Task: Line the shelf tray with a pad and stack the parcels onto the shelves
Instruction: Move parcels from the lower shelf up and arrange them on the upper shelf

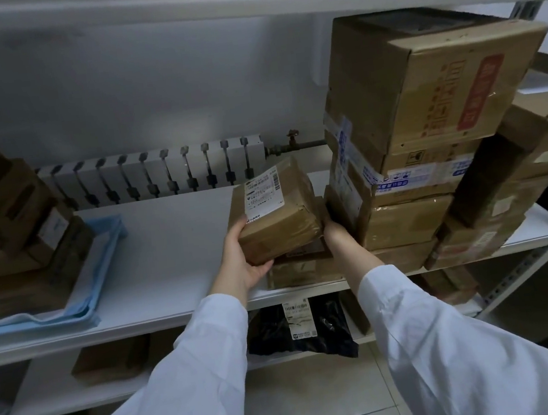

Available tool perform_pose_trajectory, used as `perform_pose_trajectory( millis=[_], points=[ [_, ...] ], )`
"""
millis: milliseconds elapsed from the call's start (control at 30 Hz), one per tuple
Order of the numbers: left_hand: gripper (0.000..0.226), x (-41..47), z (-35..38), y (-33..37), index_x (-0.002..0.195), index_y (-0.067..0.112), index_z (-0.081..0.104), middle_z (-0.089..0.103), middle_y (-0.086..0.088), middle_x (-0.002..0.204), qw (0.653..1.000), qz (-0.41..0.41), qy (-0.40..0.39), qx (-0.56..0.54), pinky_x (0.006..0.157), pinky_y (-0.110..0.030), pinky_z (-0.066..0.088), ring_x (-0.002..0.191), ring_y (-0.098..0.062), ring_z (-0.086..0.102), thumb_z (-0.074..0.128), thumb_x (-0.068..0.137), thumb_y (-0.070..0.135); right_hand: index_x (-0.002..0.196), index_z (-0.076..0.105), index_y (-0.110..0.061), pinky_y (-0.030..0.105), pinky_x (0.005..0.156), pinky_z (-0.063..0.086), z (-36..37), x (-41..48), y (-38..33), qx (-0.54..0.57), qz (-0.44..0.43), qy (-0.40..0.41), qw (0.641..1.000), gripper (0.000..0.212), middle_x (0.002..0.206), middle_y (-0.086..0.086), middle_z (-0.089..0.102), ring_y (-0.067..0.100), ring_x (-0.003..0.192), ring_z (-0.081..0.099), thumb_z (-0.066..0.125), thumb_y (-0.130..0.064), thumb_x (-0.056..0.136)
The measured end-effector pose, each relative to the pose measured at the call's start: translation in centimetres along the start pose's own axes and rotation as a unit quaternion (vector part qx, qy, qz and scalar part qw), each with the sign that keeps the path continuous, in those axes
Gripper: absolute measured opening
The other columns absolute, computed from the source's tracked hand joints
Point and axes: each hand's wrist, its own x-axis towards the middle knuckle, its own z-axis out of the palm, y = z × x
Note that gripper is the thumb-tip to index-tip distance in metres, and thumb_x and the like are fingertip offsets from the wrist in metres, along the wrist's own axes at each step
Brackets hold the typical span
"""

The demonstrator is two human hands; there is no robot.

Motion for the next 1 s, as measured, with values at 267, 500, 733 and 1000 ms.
perform_pose_trajectory(
  millis=[267, 500, 733, 1000],
  points=[
    [0.060, -0.1, -1.2, 1.1, 0.126, 0.016, 0.048, 0.058, -0.014, 0.117, 1.000, -0.007, -0.007, -0.003, 0.089, -0.047, 0.044, 0.110, -0.033, 0.052, 0.068, 0.076, 0.043, 0.138, 0.037, -0.009, 0.042, 0.110, 0.032, -0.1, -0.3, 0.3, 0.005, 0.033, 0.037, 0.999, 0.055, 0.141, 0.014, 0.041, 0.033, 0.127, 0.040, 0.038, -0.042, 0.095],
    [0.058, -1.2, -2.7, 1.3, 0.125, 0.017, 0.050, 0.058, -0.014, 0.117, 0.999, -0.003, -0.007, -0.034, 0.091, -0.047, 0.045, 0.109, -0.033, 0.054, 0.067, 0.076, 0.044, 0.144, 0.022, -0.015, 0.047, 0.107, 0.037, 0.8, -1.7, -0.4, 0.054, 0.001, 0.044, 0.998, 0.077, 0.139, 0.014, 0.042, 0.035, 0.127, 0.043, 0.057, -0.050, 0.085],
    [0.049, -2.8, -5.0, 2.3, 0.119, 0.017, 0.052, 0.059, -0.014, 0.112, 0.997, 0.018, 0.004, -0.073, 0.090, -0.048, 0.047, 0.107, -0.033, 0.054, 0.065, 0.078, 0.042, 0.133, 0.040, -0.016, 0.048, 0.103, 0.040, 1.6, -2.0, -0.5, 0.015, -0.002, 0.024, 1.000, 0.092, 0.128, 0.010, 0.054, 0.033, 0.119, 0.050, 0.069, -0.055, 0.054],
    [0.048, -5.5, -7.3, 4.2, 0.121, 0.019, 0.052, 0.059, -0.016, 0.121, 0.991, 0.053, -0.030, -0.123, 0.094, -0.050, 0.047, 0.111, -0.033, 0.056, 0.062, 0.080, 0.041, 0.137, 0.037, -0.011, 0.038, 0.084, 0.044, 3.0, -6.1, -3.1, -0.018, -0.008, -0.037, 0.999, 0.095, 0.129, 0.011, 0.051, 0.032, 0.115, 0.050, 0.076, -0.045, 0.056]
  ],
)
